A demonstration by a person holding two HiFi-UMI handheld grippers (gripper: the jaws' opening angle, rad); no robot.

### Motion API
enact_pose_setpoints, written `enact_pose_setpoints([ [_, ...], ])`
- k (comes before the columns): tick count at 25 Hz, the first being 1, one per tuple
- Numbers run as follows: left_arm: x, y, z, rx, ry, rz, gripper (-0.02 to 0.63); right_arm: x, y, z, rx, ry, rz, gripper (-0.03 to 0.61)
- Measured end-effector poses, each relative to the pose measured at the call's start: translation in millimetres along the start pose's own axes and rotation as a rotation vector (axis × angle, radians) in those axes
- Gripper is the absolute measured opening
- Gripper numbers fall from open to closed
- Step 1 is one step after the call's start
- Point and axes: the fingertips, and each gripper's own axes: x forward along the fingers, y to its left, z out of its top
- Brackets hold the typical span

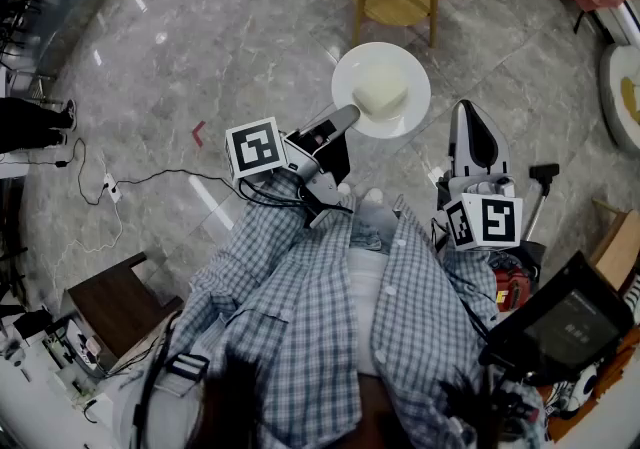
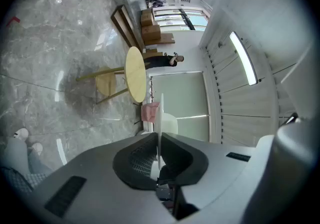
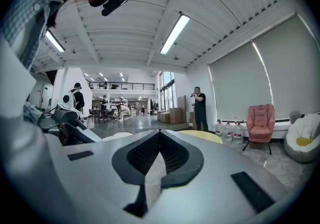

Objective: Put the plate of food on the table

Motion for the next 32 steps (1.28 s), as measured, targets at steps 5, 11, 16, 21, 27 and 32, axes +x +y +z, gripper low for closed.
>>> enact_pose_setpoints([
  [5,0.2,3.5,9.4,-0.004,-0.001,0.007,0.02,9.1,2.6,-1.3,-0.01,0.006,0.0,0.008],
  [11,-3.3,3.3,13.8,-0.006,-0.006,0.014,0.02,10.7,3.3,-2.3,-0.033,0.028,-0.021,0.008],
  [16,-2.6,5.3,15.7,-0.009,-0.014,0.018,0.02,11.5,-4.3,-4.8,-0.005,0.033,-0.041,0.008],
  [21,-3.2,7.8,8.6,-0.006,-0.029,0.019,0.02,5.9,-9.7,-10.9,-0.004,0.029,-0.029,0.008],
  [27,-4.4,2.4,9.7,-0.013,-0.043,0.018,0.02,8.8,-11.4,-5.2,0.007,0.037,-0.032,0.008],
  [32,-2.4,-1.9,4.9,-0.011,-0.06,0.015,0.02,2.2,-16.8,-2.9,0.005,0.036,-0.024,0.008],
])
